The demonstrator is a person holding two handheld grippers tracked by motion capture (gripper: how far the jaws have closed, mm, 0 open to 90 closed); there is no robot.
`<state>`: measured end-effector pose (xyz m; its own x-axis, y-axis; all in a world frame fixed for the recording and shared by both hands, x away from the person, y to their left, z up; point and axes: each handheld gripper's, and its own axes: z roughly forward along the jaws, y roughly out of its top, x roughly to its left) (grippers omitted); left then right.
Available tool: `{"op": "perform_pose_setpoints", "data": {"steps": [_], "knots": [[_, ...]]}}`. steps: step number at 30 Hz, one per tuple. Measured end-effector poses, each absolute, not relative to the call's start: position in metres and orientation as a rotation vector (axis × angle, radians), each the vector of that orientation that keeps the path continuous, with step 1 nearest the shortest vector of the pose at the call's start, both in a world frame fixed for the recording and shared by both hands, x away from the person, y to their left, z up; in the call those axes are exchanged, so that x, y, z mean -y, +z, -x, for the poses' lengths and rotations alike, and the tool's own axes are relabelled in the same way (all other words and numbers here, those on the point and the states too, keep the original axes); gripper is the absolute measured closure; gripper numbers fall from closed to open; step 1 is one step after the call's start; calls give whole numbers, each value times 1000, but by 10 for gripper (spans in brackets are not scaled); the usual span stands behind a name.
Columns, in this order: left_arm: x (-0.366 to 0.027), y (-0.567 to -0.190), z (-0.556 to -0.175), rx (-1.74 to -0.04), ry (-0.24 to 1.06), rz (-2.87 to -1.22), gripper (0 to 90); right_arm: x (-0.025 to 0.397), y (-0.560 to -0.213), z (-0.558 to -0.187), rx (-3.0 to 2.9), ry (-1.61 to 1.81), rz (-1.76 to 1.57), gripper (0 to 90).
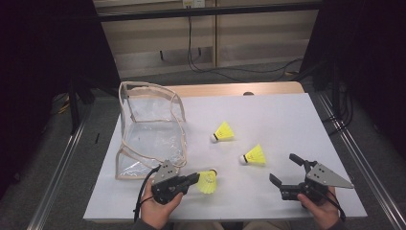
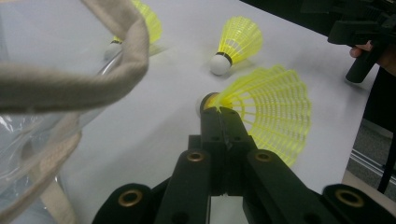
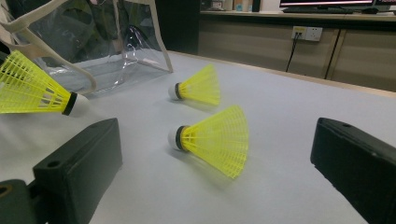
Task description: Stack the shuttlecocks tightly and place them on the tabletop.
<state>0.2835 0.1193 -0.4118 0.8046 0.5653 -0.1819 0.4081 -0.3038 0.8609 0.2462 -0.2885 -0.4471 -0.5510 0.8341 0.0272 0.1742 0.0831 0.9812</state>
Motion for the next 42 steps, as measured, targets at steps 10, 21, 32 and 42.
{"op": "perform_pose_setpoints", "data": {"steps": [10,21,32,42], "knots": [[-101,-404,-286,-747,169,-1936,900,289,-447,-246,-1800,1505,-997,16],[-87,-396,-294,-765,156,-1939,900,290,-447,-246,-1795,1507,-1000,15],[-71,-389,-307,-807,139,-1940,900,290,-447,-245,-1794,1514,-1006,15],[-61,-388,-318,-852,130,-1931,900,291,-447,-245,-1793,1514,-1004,15]]}}
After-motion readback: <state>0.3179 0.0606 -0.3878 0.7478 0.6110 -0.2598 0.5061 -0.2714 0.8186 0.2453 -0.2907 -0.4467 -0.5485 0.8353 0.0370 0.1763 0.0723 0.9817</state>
